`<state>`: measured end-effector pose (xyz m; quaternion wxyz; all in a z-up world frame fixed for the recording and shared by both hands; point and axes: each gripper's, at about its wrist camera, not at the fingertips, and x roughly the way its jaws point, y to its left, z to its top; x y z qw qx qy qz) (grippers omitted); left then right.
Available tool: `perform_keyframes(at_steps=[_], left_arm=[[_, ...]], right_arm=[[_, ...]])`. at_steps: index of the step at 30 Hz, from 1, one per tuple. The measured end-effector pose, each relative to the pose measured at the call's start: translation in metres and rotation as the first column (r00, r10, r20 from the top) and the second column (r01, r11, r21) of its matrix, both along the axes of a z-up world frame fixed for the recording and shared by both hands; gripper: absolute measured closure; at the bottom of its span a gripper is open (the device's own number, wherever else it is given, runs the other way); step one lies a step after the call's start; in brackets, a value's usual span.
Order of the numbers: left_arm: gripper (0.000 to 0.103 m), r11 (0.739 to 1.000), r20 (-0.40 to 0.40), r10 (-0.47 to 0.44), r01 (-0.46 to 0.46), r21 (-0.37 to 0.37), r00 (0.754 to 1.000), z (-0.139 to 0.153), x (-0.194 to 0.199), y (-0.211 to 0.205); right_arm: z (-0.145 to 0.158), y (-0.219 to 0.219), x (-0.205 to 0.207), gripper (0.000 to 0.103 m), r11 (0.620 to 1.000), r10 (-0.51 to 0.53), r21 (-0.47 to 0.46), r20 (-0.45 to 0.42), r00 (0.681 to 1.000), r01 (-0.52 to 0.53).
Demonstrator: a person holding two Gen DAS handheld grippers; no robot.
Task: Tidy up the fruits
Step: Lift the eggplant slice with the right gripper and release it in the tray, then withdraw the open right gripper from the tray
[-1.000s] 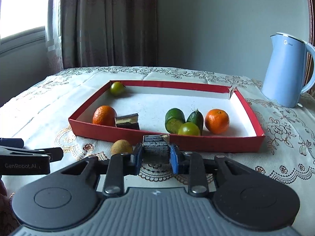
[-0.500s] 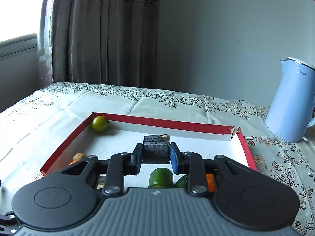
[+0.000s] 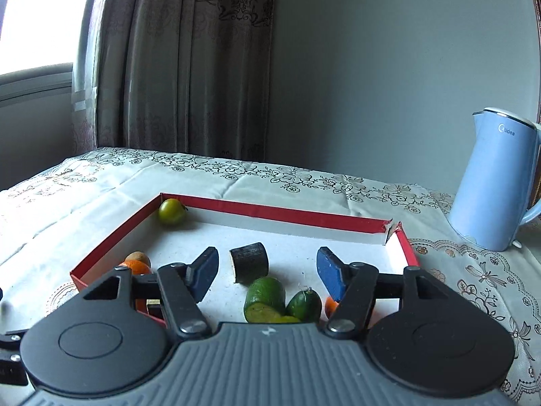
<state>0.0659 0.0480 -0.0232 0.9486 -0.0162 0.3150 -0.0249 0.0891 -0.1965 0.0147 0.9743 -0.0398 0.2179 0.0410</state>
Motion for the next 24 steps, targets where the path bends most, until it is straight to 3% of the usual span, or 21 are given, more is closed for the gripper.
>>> perform_keyframes(at_steps=[7, 9, 13, 24], left_arm=[[0.0, 1.0, 0.013, 0.004, -0.004, 0.013, 1.0, 0.0, -0.002, -0.001], [0.0, 1.0, 0.025, -0.001, 0.001, 0.016, 1.0, 0.001, -0.004, -0.002], [0.0, 0.999, 0.076, -0.011, 0.007, 0.05, 0.997, 0.006, -0.011, -0.01], [0.0, 0.971, 0.114, -0.213, 0.197, 0.133, 0.97, 0.016, -0.013, -0.091]], right_arm=[[-0.014, -0.024, -0.062, 0.035, 0.999, -0.034, 0.025, -0.043, 0.998, 0.035], [-0.023, -0.029, -0.069, 0.031, 0.999, -0.047, 0.016, -0.079, 0.996, 0.048], [-0.033, -0.04, -0.069, 0.03, 0.995, -0.08, 0.053, -0.116, 0.99, 0.087], [-0.034, -0.059, -0.073, 0.03, 0.979, -0.13, 0.139, -0.127, 0.983, 0.147]])
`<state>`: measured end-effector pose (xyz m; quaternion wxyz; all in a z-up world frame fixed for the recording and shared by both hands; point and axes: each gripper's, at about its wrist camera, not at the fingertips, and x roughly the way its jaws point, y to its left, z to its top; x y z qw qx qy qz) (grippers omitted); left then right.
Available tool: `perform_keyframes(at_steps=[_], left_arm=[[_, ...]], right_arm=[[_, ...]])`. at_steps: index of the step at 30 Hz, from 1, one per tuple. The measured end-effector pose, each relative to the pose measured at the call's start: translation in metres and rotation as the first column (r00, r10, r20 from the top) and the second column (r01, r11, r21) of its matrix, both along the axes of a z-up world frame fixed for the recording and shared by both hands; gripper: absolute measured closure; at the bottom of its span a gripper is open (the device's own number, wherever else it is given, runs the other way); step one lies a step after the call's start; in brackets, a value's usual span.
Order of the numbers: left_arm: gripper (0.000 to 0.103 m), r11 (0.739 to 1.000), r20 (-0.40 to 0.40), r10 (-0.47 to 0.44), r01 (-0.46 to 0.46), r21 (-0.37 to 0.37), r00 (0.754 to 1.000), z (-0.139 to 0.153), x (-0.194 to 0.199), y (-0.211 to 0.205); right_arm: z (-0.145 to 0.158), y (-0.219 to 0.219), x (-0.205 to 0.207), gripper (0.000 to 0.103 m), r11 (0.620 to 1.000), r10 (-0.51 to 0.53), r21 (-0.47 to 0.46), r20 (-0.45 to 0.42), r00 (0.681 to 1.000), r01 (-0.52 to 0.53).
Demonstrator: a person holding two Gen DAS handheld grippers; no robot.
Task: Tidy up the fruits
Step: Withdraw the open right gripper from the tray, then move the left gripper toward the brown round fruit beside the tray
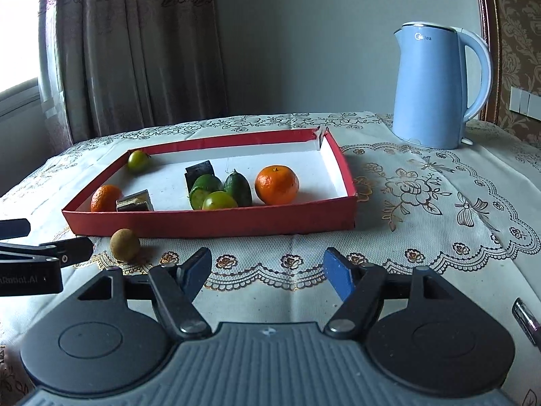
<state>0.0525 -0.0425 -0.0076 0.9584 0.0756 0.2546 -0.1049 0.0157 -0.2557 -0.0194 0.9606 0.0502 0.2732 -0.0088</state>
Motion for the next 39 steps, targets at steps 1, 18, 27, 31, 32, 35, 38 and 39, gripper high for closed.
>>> perform_keyframes(at_steps=[1, 18, 27, 31, 32, 35, 38, 39], left_arm=[[0.0, 1.0, 0.003, -0.015, 0.015, -0.003, 1.0, 0.0, 0.001, -0.004], [0.03, 1.0, -0.106, -0.011, 0.009, -0.022, 0.994, -0.011, 0.029, -0.025], [0.074, 0.999, -0.14, -0.019, 0.014, -0.038, 0.99, -0.015, 0.036, -0.028], [0.078, 0.999, -0.134, -0.025, 0.021, -0.033, 0.991, -0.014, 0.033, -0.029], [0.078, 0.999, -0.133, -0.029, 0.024, -0.036, 0.991, -0.013, 0.032, -0.029], [0.078, 0.998, -0.109, -0.045, 0.04, -0.048, 0.993, -0.007, 0.025, -0.029], [0.078, 0.997, -0.072, -0.056, 0.052, -0.048, 0.996, 0.003, 0.017, -0.032], [0.078, 0.998, -0.057, -0.053, 0.051, -0.044, 0.997, 0.007, 0.017, -0.033]], right_arm=[[0.0, -0.002, -0.002, 0.03, 1.0, -0.001, 0.005, 0.004, 1.0, 0.001], [-0.003, -0.023, -0.006, 0.03, 0.992, 0.017, 0.121, 0.031, 0.999, -0.021], [-0.004, -0.026, -0.006, 0.03, 0.989, 0.014, 0.146, 0.034, 0.999, -0.018], [-0.004, -0.027, -0.005, 0.03, 0.988, 0.012, 0.15, 0.032, 0.999, -0.016], [-0.004, -0.027, -0.005, 0.03, 0.988, 0.012, 0.152, 0.031, 0.999, -0.016], [-0.005, -0.028, -0.005, 0.03, 0.988, 0.01, 0.155, 0.028, 1.0, -0.014], [-0.005, -0.028, -0.005, 0.03, 0.988, 0.008, 0.155, 0.027, 1.0, -0.012], [-0.005, -0.028, -0.005, 0.03, 0.988, 0.008, 0.155, 0.026, 1.0, -0.012]])
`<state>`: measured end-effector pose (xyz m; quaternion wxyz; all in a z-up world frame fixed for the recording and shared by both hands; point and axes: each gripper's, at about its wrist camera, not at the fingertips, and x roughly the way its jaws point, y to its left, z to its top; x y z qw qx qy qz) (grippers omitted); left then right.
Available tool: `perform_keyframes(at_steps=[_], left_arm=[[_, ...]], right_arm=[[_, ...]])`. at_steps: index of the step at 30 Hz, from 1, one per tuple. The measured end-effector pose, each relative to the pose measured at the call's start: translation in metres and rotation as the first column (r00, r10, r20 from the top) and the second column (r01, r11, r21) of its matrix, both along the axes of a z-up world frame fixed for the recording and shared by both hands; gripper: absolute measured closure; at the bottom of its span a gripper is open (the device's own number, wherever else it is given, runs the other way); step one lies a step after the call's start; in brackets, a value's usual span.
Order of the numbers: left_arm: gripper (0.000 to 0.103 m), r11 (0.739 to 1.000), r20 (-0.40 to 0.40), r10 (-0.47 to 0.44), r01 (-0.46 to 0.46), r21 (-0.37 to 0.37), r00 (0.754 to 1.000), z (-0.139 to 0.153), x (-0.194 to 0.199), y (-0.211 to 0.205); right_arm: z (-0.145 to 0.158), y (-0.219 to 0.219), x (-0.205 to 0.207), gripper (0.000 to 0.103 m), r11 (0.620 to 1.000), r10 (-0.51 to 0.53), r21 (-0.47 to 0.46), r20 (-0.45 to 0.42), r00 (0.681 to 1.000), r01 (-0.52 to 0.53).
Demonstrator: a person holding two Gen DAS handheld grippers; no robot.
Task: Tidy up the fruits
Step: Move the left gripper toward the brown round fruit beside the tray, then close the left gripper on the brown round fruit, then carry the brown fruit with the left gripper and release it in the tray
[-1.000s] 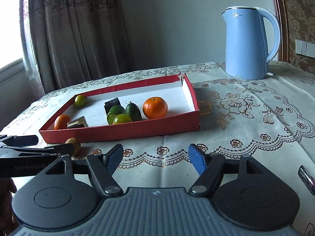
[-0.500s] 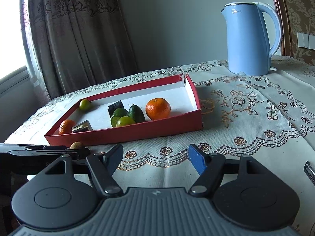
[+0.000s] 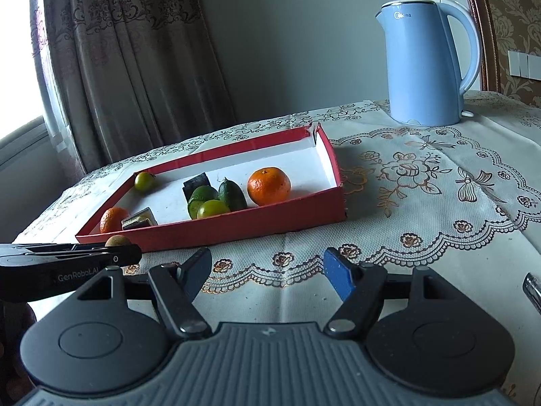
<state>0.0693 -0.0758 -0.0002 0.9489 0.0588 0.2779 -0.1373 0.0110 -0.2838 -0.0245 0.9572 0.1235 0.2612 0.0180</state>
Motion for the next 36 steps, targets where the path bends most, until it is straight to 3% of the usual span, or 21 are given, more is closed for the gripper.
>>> perform_keyframes(at_steps=[10, 19, 27, 29, 31, 33, 36], left_arm=[[0.078, 0.994, 0.053, 0.107, -0.108, 0.022, 0.993, 0.018, 0.039, 0.0], [0.078, 0.989, 0.026, 0.148, -0.148, 0.015, 0.989, 0.011, 0.074, -0.003], [0.077, 0.985, 0.011, 0.172, -0.172, 0.003, 0.985, 0.006, 0.091, 0.002], [0.071, 0.982, 0.015, 0.187, -0.187, 0.002, 0.982, 0.005, 0.092, 0.004], [0.048, 0.98, 0.032, 0.197, -0.197, 0.007, 0.98, 0.006, 0.091, 0.004], [0.035, 0.978, 0.053, 0.206, -0.207, 0.009, 0.977, 0.008, 0.088, 0.005], [0.024, 0.979, 0.079, 0.204, -0.205, 0.008, 0.976, 0.014, 0.08, 0.007]], right_arm=[[-0.001, 0.001, 0.001, 0.03, 1.0, -0.004, -0.004, -0.011, 1.0, 0.004], [-0.005, 0.004, 0.009, 0.03, 0.999, -0.029, -0.028, -0.081, 0.996, 0.026], [-0.005, 0.01, 0.01, 0.03, 0.997, -0.033, -0.068, -0.091, 0.995, 0.027], [-0.005, 0.01, 0.011, 0.03, 0.997, -0.034, -0.074, -0.092, 0.995, 0.028], [-0.005, 0.011, 0.011, 0.03, 0.996, -0.035, -0.079, -0.093, 0.995, 0.028], [-0.005, 0.011, 0.011, 0.03, 0.996, -0.036, -0.081, -0.094, 0.995, 0.029], [-0.005, 0.012, 0.011, 0.03, 0.996, -0.037, -0.087, -0.096, 0.995, 0.029]])
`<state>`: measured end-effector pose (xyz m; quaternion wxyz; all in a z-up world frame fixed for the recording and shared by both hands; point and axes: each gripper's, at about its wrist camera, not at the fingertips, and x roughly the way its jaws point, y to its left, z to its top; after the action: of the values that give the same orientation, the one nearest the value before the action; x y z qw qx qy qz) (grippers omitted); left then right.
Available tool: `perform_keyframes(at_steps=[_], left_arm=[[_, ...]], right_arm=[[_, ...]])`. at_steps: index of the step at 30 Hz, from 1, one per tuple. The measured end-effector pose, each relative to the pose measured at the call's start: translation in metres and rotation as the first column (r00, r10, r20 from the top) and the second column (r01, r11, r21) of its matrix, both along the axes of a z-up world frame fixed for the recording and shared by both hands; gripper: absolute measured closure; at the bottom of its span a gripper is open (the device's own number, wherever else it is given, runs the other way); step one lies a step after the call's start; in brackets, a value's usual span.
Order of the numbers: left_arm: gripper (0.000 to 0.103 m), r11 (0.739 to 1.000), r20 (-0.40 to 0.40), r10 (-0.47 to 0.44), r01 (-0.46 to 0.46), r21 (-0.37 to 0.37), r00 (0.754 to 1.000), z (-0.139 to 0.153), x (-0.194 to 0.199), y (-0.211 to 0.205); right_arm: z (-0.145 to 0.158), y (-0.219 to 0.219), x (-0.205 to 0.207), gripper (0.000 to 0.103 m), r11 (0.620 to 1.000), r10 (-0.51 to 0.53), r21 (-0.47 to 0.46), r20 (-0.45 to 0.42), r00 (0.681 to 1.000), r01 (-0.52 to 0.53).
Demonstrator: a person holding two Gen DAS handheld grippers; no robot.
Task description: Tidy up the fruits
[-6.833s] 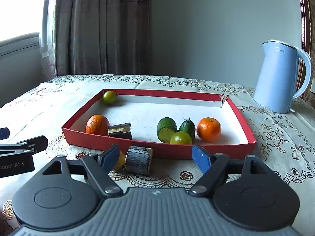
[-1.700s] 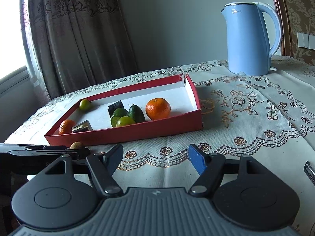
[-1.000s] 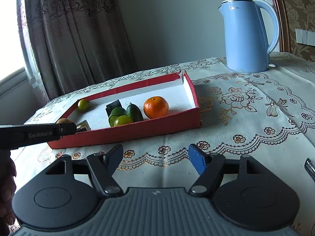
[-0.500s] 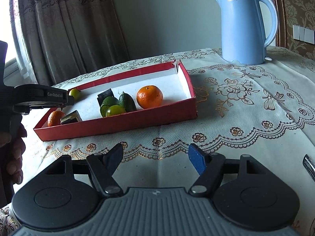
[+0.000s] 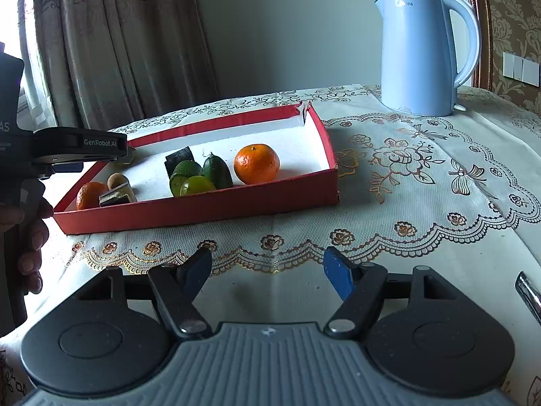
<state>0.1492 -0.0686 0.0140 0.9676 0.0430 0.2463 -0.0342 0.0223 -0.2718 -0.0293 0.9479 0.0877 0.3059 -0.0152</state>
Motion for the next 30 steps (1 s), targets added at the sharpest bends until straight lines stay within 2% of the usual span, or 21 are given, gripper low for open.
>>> perform_keyframes(at_steps=[4, 5, 7, 12, 15, 19, 23, 30], left_arm=[[0.007, 1.0, 0.05, -0.017, 0.017, 0.005, 0.999, 0.01, -0.024, 0.004], [0.005, 1.0, 0.061, -0.026, 0.026, 0.003, 0.998, 0.013, -0.031, 0.006], [0.0, 0.999, 0.081, -0.042, 0.041, 0.005, 0.996, 0.017, -0.047, 0.01], [0.0, 0.998, 0.083, -0.055, 0.055, -0.005, 0.995, 0.019, -0.08, 0.019], [0.0, 0.999, 0.099, -0.032, 0.031, 0.017, 0.995, 0.017, -0.097, 0.022], [0.0, 0.999, 0.133, 0.034, -0.038, 0.029, 0.991, 0.018, -0.116, 0.029], [0.0, 0.999, 0.095, 0.025, -0.022, -0.023, 0.995, 0.02, -0.123, 0.042], [0.0, 0.998, 0.063, 0.049, -0.048, -0.029, 0.997, 0.016, -0.126, 0.05]], right_arm=[[0.0, 0.001, -0.001, 0.03, 1.0, -0.004, -0.01, 0.002, 1.0, 0.004], [0.001, 0.001, -0.001, 0.03, 1.0, -0.002, -0.012, 0.006, 1.0, 0.002], [0.002, 0.005, -0.002, 0.023, 0.999, 0.005, -0.037, 0.009, 1.0, -0.004], [0.005, 0.022, -0.004, 0.01, 0.987, 0.017, -0.162, 0.004, 1.0, -0.016], [0.006, 0.027, -0.007, 0.008, 0.981, 0.017, -0.194, 0.009, 1.0, -0.015], [0.009, 0.029, -0.012, 0.007, 0.982, 0.018, -0.19, 0.029, 0.999, -0.012], [0.01, 0.032, -0.014, 0.007, 0.981, 0.022, -0.195, 0.035, 0.999, -0.015], [0.012, 0.035, -0.019, 0.007, 0.981, 0.019, -0.196, 0.043, 0.999, -0.01]])
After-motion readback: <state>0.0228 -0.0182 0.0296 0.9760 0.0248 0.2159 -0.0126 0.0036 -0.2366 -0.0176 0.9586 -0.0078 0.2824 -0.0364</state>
